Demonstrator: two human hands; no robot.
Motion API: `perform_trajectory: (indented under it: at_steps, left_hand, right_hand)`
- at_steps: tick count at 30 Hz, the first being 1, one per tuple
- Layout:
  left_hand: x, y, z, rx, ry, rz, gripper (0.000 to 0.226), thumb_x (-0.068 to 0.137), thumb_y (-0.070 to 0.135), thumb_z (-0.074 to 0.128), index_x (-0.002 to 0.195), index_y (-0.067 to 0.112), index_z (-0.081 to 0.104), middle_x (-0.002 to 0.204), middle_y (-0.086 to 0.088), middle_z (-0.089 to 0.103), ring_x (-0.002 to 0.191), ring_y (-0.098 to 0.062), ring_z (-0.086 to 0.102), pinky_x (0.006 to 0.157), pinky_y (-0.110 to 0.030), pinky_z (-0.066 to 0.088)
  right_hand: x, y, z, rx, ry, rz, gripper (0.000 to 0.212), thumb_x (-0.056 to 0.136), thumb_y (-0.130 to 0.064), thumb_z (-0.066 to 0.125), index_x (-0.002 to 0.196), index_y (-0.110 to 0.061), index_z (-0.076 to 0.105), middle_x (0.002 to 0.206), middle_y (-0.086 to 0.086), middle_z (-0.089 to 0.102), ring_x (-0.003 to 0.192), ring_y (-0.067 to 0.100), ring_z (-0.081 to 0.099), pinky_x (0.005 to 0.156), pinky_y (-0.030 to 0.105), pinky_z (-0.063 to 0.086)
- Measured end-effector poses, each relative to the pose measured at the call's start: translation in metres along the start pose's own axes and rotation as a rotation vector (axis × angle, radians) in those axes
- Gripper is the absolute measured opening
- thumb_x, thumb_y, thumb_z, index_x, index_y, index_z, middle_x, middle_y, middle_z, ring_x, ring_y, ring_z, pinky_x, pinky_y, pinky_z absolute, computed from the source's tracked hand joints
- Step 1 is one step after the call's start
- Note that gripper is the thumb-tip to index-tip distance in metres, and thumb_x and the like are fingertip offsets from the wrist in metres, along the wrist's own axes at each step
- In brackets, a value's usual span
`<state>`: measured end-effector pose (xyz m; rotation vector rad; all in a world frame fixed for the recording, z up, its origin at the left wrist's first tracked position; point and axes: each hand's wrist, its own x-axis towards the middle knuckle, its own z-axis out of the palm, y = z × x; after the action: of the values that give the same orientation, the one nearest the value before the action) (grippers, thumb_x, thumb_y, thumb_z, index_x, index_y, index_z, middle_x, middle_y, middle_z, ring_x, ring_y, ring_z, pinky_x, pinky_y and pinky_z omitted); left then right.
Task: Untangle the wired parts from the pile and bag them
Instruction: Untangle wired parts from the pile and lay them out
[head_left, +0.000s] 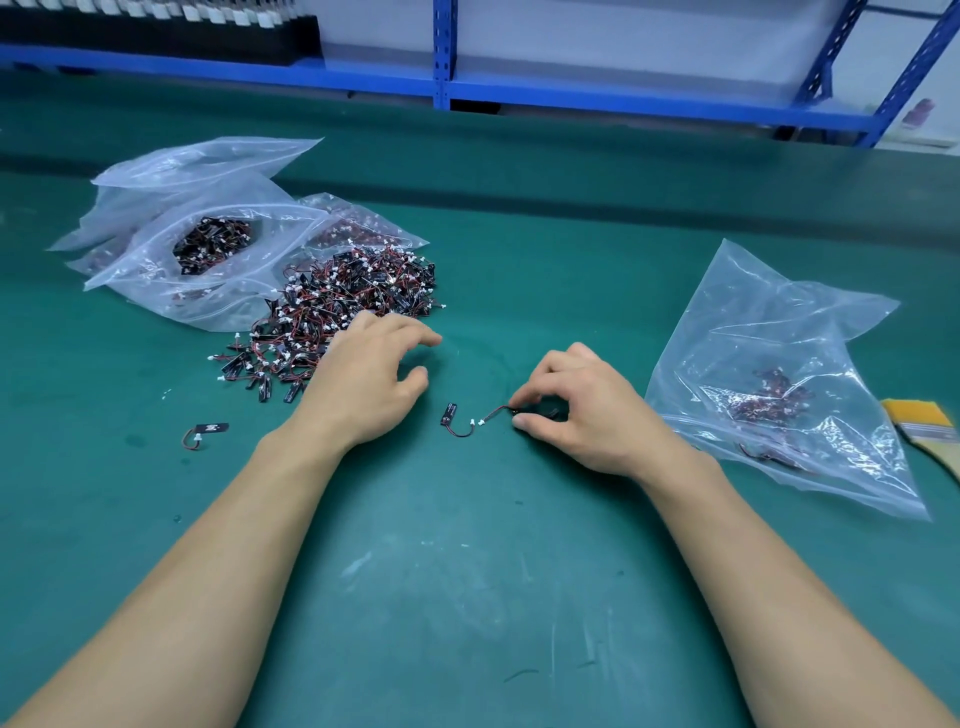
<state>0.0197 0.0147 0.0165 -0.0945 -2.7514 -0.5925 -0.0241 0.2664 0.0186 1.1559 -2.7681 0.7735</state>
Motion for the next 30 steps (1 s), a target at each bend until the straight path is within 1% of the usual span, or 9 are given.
perform_trajectory:
  at_steps: [4, 8, 12, 14, 17, 21, 25, 27, 30]
  left_hand:
    - [0.003, 0.0, 0.004, 0.126, -0.097, -0.04, 0.047, 0.094, 0.023, 0.053, 0.14, 0.027, 0.052, 0.145, 0.013, 0.05, 0.126, -0.022, 0.037, 0.106, -0.042, 0.03]
    - [0.004, 0.002, 0.005, 0.141, -0.12, -0.037, 0.049, 0.093, 0.022, 0.052, 0.142, 0.029, 0.05, 0.144, 0.012, 0.051, 0.124, -0.021, 0.036, 0.103, -0.041, 0.028]
    - [0.003, 0.002, 0.003, 0.105, -0.108, -0.006, 0.046, 0.093, 0.021, 0.054, 0.138, 0.03, 0.054, 0.134, 0.01, 0.056, 0.12, -0.019, 0.037, 0.101, -0.039, 0.029]
    - [0.002, 0.002, 0.002, 0.093, -0.105, 0.007, 0.04, 0.094, 0.021, 0.055, 0.133, 0.031, 0.06, 0.127, 0.01, 0.057, 0.117, -0.019, 0.039, 0.101, -0.039, 0.031]
    - [0.0, 0.001, 0.0, 0.083, -0.11, 0.01, 0.03, 0.096, 0.025, 0.057, 0.124, 0.029, 0.068, 0.118, 0.006, 0.057, 0.113, -0.021, 0.043, 0.103, -0.039, 0.036]
    - [-0.004, 0.001, -0.001, 0.065, -0.096, 0.028, 0.024, 0.095, 0.028, 0.06, 0.117, 0.025, 0.071, 0.113, 0.004, 0.059, 0.11, -0.021, 0.049, 0.098, -0.035, 0.04]
    - [-0.013, 0.004, -0.009, 0.027, -0.068, 0.115, 0.018, 0.089, 0.02, 0.068, 0.107, 0.023, 0.073, 0.097, 0.009, 0.068, 0.099, -0.019, 0.057, 0.089, -0.033, 0.044]
    - [-0.02, 0.005, -0.013, -0.043, -0.084, 0.156, 0.022, 0.085, 0.013, 0.073, 0.104, 0.022, 0.073, 0.089, 0.015, 0.07, 0.093, -0.017, 0.062, 0.088, -0.034, 0.047]
    - [-0.033, 0.002, -0.018, -0.17, -0.069, 0.16, 0.028, 0.081, 0.007, 0.077, 0.104, 0.024, 0.073, 0.081, 0.022, 0.07, 0.086, -0.012, 0.064, 0.086, -0.034, 0.049]
  right_hand:
    - [0.005, -0.008, 0.01, -0.028, 0.081, 0.003, 0.019, 0.088, -0.039, 0.074, 0.104, -0.028, 0.075, 0.091, -0.015, 0.055, 0.091, 0.01, 0.041, 0.08, 0.025, 0.037]
    - [0.003, -0.004, 0.004, -0.012, 0.161, 0.049, 0.022, 0.087, -0.038, 0.074, 0.106, -0.028, 0.074, 0.091, -0.014, 0.056, 0.09, 0.011, 0.045, 0.08, 0.027, 0.04]
    - [-0.004, 0.009, -0.007, -0.031, 0.021, 0.104, 0.022, 0.081, -0.035, 0.078, 0.103, -0.03, 0.075, 0.094, -0.015, 0.058, 0.093, 0.008, 0.049, 0.085, 0.029, 0.044]
    - [-0.004, 0.012, -0.009, 0.013, -0.002, 0.109, 0.018, 0.081, -0.031, 0.079, 0.099, -0.029, 0.077, 0.093, -0.014, 0.059, 0.086, 0.002, 0.049, 0.082, 0.026, 0.043]
    - [-0.004, 0.012, -0.008, 0.076, 0.004, 0.117, 0.01, 0.082, -0.023, 0.078, 0.09, -0.029, 0.078, 0.088, -0.016, 0.06, 0.075, 0.002, 0.053, 0.073, 0.02, 0.042]
    - [-0.004, 0.008, -0.005, 0.134, -0.001, 0.089, 0.012, 0.085, -0.014, 0.077, 0.087, -0.026, 0.078, 0.085, -0.014, 0.061, 0.072, 0.003, 0.056, 0.067, 0.012, 0.04]
    - [-0.003, 0.002, -0.003, 0.19, -0.005, 0.065, 0.015, 0.082, -0.011, 0.08, 0.094, -0.02, 0.079, 0.09, -0.007, 0.065, 0.077, 0.006, 0.057, 0.071, 0.014, 0.044]
    - [-0.004, 0.002, -0.005, 0.205, 0.029, 0.055, 0.019, 0.081, -0.009, 0.08, 0.098, -0.017, 0.078, 0.094, -0.003, 0.066, 0.08, 0.007, 0.059, 0.073, 0.016, 0.046]
    - [-0.004, 0.002, -0.009, 0.222, 0.113, 0.062, 0.021, 0.081, -0.005, 0.074, 0.099, -0.015, 0.077, 0.097, -0.002, 0.065, 0.082, 0.011, 0.06, 0.075, 0.017, 0.046]
